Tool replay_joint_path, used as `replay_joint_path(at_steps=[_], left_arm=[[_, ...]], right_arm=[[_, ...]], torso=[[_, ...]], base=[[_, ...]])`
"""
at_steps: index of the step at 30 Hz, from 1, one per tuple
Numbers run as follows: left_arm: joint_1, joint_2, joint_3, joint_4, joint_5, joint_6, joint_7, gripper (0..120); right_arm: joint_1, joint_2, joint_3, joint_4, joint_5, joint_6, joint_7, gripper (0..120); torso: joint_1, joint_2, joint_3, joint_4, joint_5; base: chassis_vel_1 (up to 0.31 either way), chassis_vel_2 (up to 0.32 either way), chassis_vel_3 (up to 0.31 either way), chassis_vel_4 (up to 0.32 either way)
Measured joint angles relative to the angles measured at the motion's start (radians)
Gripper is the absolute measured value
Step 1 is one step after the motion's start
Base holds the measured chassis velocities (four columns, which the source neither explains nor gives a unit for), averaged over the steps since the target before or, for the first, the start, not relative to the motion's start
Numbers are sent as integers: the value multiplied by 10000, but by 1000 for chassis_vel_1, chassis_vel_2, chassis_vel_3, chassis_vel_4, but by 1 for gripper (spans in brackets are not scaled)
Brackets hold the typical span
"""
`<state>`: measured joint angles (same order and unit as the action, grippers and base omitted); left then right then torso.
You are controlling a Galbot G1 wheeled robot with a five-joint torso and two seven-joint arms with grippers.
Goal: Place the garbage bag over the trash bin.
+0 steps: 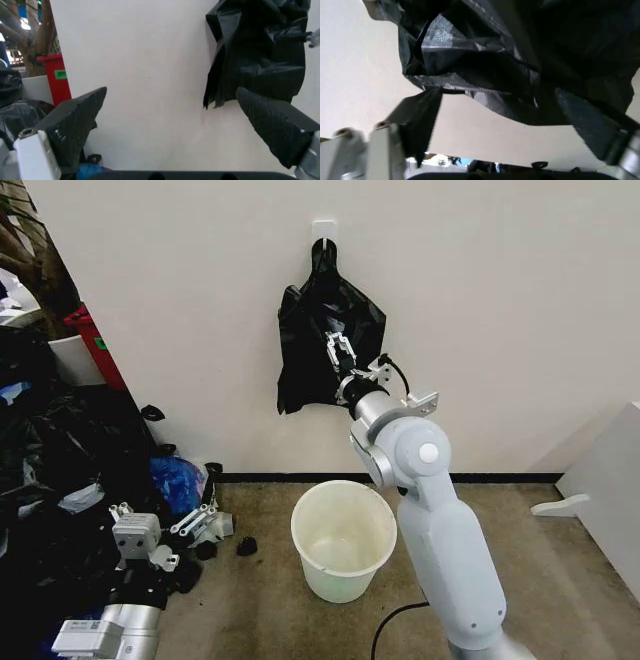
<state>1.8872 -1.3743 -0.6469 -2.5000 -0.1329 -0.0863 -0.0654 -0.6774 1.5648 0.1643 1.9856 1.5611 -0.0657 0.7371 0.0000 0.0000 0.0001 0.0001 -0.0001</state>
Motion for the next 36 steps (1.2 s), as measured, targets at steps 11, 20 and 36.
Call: replay_joint_path(at_steps=[11,20,36], left_arm=[[34,13,-7,0,5,-13,7,100],[42,46,-19,1,1,-21,7,100],[25,18,11,0,10,-43,38,100]], right_arm=[[101,67,244,-441,5,48,-397,71],[10,92,324,-613,-27,61,-635,45],[-846,-61,173,-236,-371,-40,-877,0]], torso=[[0,0,-1,-1,2],[0,0,-1,-1,1],[0,0,-1,-1,1]], base=[[0,0,0,0],[0,0,0,0],[0,0,0,0]])
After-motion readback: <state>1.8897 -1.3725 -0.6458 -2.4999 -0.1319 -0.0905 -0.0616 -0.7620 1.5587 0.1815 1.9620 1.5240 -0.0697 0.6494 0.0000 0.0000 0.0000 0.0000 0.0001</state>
